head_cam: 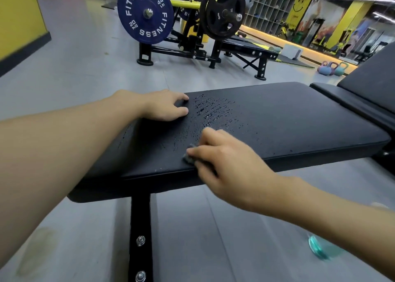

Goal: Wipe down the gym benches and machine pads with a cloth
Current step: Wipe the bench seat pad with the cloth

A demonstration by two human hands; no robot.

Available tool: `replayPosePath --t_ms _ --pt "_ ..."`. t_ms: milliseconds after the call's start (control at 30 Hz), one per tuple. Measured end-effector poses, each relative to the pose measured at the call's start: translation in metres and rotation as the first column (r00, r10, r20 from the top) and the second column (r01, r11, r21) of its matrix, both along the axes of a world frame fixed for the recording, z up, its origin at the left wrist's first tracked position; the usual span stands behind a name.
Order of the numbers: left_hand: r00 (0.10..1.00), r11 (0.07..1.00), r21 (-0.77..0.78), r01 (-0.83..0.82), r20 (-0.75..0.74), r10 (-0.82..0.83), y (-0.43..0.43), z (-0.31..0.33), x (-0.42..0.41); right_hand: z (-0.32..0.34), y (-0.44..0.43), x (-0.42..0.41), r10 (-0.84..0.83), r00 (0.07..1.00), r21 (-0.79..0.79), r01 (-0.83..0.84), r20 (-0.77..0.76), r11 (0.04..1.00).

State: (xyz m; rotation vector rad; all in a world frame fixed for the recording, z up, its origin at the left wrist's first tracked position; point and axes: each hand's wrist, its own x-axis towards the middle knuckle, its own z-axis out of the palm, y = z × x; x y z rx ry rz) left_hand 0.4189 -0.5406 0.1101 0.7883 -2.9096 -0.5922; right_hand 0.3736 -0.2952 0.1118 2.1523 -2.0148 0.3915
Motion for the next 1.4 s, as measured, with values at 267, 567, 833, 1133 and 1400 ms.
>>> replayPosePath --t_ms 267,567,833,1133,1400 --pt "0.999 1.0 0.005 -0.026 -0.041 0.027 -0.006 -0.001 0.009 0.006 -0.029 -0.029 -0.26 0.965 -0.077 0.261 0.022 0.962" --pt "0.998 1.0 0.007 -0.021 -0.066 0.022 -0.008 0.001 0.013 0.014 -0.053 -0.061 -0.323 0.946 -0.072 0.321 -0.016 0.944" --pt "0.998 0.999 -0.011 -0.049 -0.05 0.049 -0.01 0.003 0.017 0.018 -0.067 -0.056 -0.154 0.987 0.019 0.154 -0.035 0.988" --pt "0.998 0.999 -0.001 -0.044 -0.043 0.044 -0.016 0.004 0.018 0.014 -0.084 -0.041 -0.09 0.995 0.041 0.091 -0.034 0.995" --pt "0.999 1.0 0.0 -0.021 -0.036 0.021 -0.022 0.002 0.021 0.006 -0.102 -0.032 -0.17 0.98 0.004 0.17 0.103 0.985"
